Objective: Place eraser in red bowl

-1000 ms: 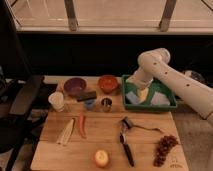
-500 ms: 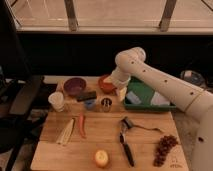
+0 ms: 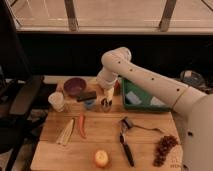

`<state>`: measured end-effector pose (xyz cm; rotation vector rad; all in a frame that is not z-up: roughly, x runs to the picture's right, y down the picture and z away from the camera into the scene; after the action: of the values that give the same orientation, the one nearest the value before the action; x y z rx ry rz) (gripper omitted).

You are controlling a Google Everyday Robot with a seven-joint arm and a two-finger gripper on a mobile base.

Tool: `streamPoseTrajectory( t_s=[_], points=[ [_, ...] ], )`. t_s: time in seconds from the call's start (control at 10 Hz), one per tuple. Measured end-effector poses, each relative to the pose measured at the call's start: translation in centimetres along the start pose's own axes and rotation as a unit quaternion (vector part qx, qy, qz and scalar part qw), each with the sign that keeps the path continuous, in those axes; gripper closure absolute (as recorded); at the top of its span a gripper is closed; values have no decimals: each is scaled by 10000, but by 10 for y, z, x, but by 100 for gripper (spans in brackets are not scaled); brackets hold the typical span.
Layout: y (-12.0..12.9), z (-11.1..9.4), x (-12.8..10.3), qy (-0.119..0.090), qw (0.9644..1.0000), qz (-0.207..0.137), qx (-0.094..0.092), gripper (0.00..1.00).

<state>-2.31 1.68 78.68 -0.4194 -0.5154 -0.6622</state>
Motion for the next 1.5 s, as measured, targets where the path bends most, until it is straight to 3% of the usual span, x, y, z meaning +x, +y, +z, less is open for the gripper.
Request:
streamPoseTrajectory(
  t_s=[0.2, 0.4, 0.8, 1.3, 1.4, 1.5],
  points=[
    [1, 0, 1, -88, 9999, -74, -23, 20],
    [-5, 8, 2, -8, 9996, -222, -162, 20],
    [-47, 54, -20, 82, 9979, -546, -332, 20],
    [-58, 89, -6, -4, 9980, -441, -444, 20],
    [-60, 97, 1, -40, 9983, -366, -459, 22],
    [-63, 102, 5, -91, 9984, -317, -452, 30]
  ],
)
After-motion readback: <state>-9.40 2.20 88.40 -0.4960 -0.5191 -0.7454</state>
